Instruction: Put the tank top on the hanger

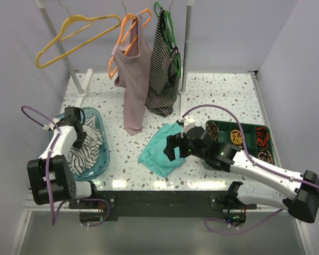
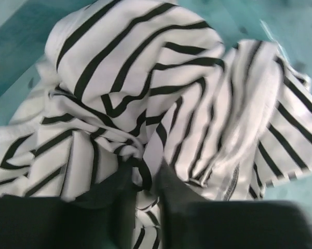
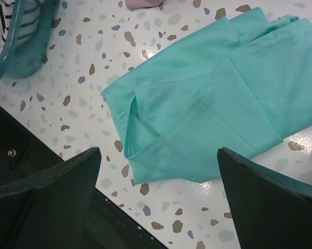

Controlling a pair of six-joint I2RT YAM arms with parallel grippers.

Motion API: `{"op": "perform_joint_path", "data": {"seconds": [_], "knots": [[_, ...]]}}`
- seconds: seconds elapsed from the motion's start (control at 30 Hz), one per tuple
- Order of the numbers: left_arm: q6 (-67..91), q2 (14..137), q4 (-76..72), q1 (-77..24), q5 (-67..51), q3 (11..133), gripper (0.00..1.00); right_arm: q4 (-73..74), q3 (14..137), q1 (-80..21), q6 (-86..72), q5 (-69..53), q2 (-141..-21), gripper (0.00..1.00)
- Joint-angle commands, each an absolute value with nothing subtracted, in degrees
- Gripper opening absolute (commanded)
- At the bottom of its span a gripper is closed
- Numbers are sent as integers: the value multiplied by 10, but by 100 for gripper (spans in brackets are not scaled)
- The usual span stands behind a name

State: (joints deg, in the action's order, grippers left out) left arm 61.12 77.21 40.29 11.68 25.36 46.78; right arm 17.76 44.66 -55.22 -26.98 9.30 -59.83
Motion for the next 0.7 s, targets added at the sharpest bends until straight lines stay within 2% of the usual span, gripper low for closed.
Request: {"op": "perform_joint_path", "data": {"seconds": [0.0, 0.03, 0.13, 0.27, 0.67], "knots": [[524, 673, 306, 120, 195, 439, 9, 171, 443, -555, -272, 98, -574, 99], [506, 654, 295, 121, 181, 433, 0, 171, 446, -555, -270, 99, -575, 99], [435, 566, 246, 121, 120, 420, 0, 176, 455, -555, -267, 108, -578, 99], [364, 469, 236, 120, 63, 463, 0, 178, 470, -555, -265, 127, -576, 99], [232, 465, 259, 120, -192, 701, 0, 197, 536, -554, -246, 208, -544, 99]]}}
